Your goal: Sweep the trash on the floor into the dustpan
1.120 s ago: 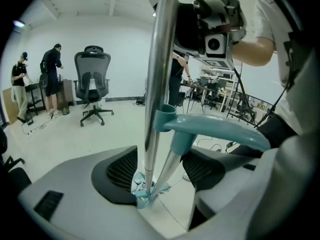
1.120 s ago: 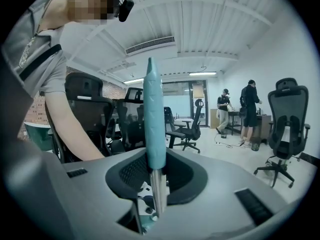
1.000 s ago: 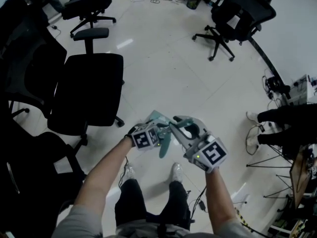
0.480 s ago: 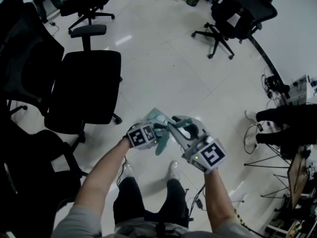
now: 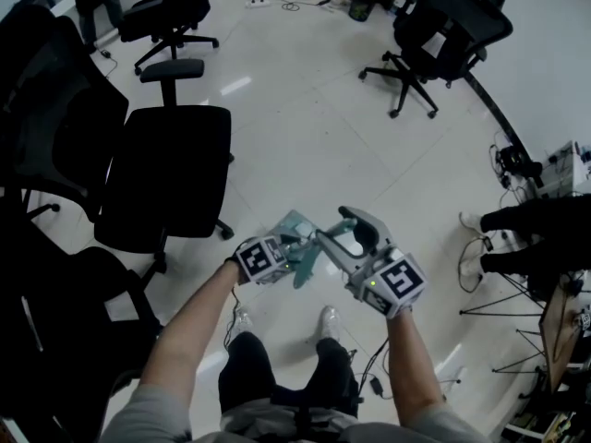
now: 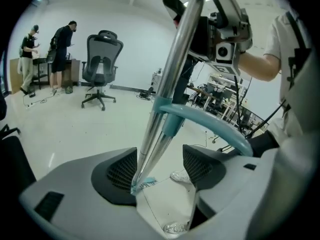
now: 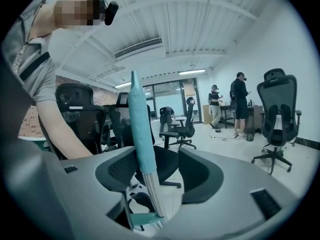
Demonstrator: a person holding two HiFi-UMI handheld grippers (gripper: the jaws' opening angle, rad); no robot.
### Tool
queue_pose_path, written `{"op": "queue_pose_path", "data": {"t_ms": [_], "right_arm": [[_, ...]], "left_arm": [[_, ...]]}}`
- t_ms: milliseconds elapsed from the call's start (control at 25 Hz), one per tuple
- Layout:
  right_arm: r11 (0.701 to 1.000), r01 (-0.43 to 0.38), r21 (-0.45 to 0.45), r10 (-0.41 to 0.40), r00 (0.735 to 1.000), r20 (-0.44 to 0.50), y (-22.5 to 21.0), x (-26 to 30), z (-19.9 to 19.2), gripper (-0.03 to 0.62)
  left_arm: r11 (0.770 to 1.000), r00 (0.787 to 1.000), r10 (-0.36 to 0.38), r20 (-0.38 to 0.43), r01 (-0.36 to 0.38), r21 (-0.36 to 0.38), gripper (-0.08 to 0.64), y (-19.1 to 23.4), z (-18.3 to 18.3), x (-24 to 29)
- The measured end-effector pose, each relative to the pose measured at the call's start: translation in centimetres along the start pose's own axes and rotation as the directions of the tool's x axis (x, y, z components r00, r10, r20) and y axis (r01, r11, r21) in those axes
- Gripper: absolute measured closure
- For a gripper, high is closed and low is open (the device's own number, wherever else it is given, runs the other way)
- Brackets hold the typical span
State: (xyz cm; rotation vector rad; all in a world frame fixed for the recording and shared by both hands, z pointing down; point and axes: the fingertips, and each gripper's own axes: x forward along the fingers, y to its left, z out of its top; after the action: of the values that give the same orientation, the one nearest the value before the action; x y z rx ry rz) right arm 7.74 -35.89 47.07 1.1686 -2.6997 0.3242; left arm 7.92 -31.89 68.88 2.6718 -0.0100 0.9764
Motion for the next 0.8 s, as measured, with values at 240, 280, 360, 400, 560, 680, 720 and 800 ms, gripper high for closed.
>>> {"op": "queue_pose_path", "data": {"t_ms": [240,280,360,400,560,680,720,800], "right_arm": [[0.987,0.133,0.087,-0.133,0.991,-0.008,-0.2,-5.0,0.2,0.342],[0.980,0.164,0.111,-0.165,0.986,0.000,-0.1,-5.9,0.6,0.342],[0.962,0.230,0.149,-0.235,0.972,0.016,0.0,-7.5,1.5,0.344],[0.951,0.265,0.158,-0.271,0.962,0.023,0.0,-8.0,2.0,0.390],[0.943,0.292,0.161,-0.308,0.948,0.084,1.4,-9.8,4.9,0.550],[0.956,0.262,0.135,-0.278,0.954,0.117,2.3,-10.6,6.7,0.583],[0.962,0.243,0.127,-0.259,0.957,0.133,2.6,-10.6,7.3,0.583],[0.972,0.208,0.112,-0.225,0.959,0.173,3.3,-10.8,8.5,0.583]], "left_arm": [[0.976,0.972,0.165,0.166,-0.136,-0.172,0.287,1.5,2.1,-8.0],[0.973,0.963,0.182,0.201,-0.147,-0.175,0.287,1.3,3.3,-9.6],[0.974,0.945,0.210,0.250,-0.179,-0.141,0.298,0.5,5.6,-12.4],[0.969,0.934,0.240,0.266,-0.215,-0.121,0.367,0.1,6.7,-13.8],[0.936,0.882,0.351,0.314,-0.336,-0.102,0.554,-2.7,10.7,-18.1],[0.923,0.849,0.381,0.365,-0.374,-0.093,0.554,-5.8,13.9,-20.0],[0.913,0.830,0.403,0.385,-0.394,-0.105,0.554,-6.4,14.8,-20.7],[0.897,0.794,0.437,0.422,-0.416,-0.147,0.554,-7.5,16.3,-21.9]]}}
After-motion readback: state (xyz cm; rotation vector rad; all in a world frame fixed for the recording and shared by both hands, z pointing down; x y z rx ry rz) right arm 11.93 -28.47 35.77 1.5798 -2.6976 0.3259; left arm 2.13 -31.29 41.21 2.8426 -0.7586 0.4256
